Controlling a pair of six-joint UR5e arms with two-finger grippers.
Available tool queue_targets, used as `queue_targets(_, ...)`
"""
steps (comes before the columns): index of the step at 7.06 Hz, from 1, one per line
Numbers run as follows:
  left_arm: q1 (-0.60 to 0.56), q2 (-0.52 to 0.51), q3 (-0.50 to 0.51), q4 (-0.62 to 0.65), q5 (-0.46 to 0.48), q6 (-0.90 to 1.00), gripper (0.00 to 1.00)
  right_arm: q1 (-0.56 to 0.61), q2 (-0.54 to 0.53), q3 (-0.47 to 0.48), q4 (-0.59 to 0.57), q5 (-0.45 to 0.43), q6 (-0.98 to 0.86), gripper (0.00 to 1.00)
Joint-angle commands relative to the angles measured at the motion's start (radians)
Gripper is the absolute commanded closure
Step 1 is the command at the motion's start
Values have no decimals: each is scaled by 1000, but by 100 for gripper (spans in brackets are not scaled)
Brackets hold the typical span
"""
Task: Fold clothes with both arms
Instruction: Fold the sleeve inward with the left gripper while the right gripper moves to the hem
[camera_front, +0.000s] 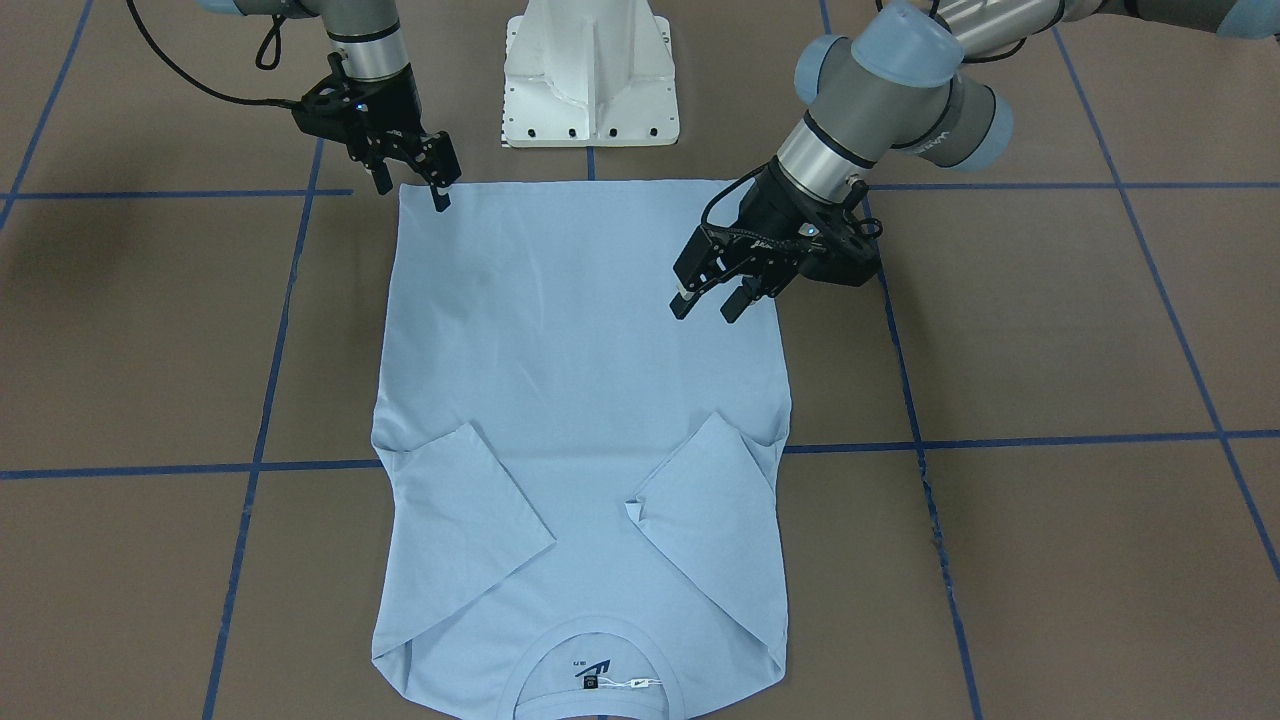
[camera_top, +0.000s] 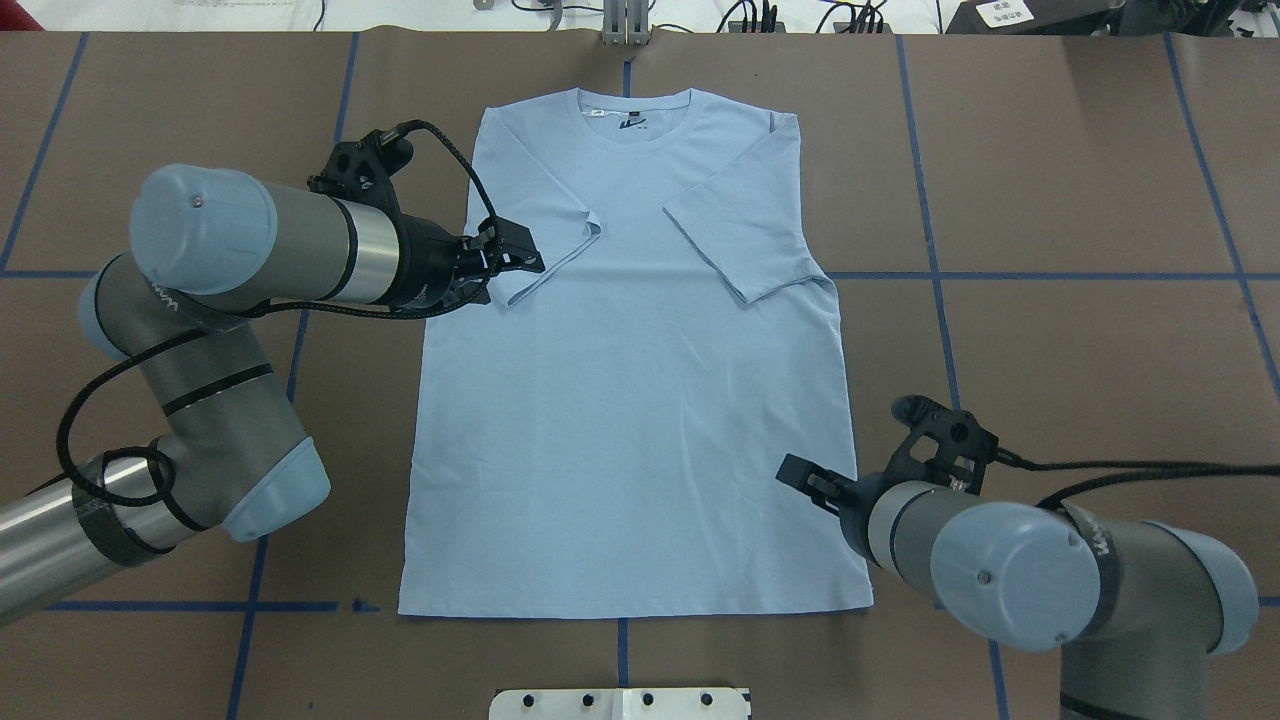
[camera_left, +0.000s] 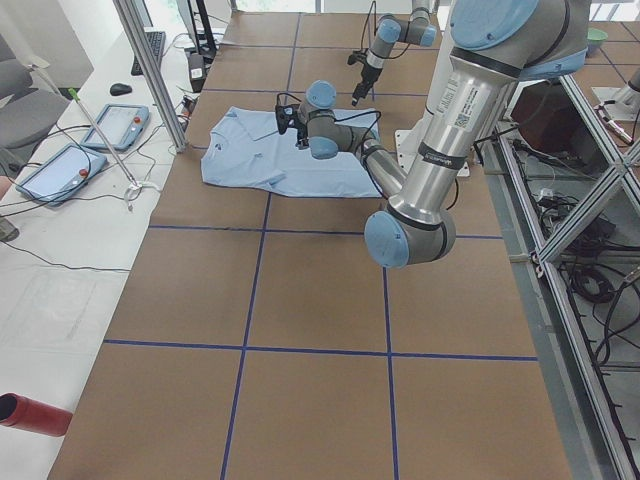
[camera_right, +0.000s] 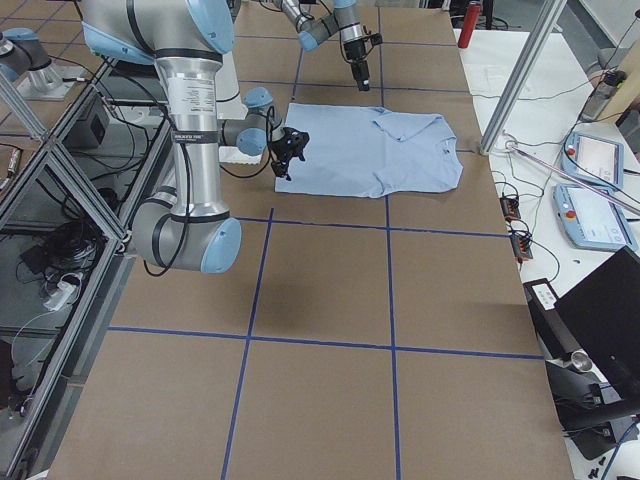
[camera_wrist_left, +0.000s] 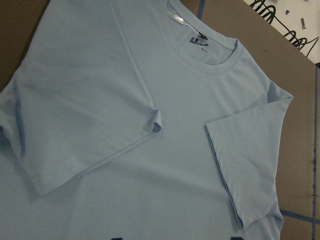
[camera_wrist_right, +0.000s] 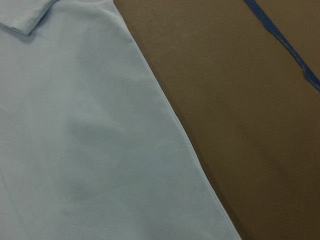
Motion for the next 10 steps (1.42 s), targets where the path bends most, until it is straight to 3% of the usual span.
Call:
queue_targets(1,0,7,-10,1,0,-1,22,-65,-27,-15,-4,-34,65,6)
queue_targets(3,2,19,-13,1,1,-1,22,-80,-27,-33,-4,-34,74,15)
queue_targets(5,3,21,-11,1,1,-1,22,-80,-29,-57,-2,-23,71,15)
queue_targets(6,5,21,-11,1,3,-1,22,-79,-27,-52,-1,1,71,23)
queue_targets(7,5,21,-10,1,4,-1,22,-86,-27,-53,-1,9,71,23)
queue_targets(8,8,21,-10,1,6,-1,22,-89,-27,-57,-1,8,71,40)
queue_targets(9,8,21,-10,1,6,-1,22,-89,-27,-54,-2,6,71,86)
queue_targets(10,13,28,-10,1,6,-3,22,-88,-27,-54,-2,7,70,100)
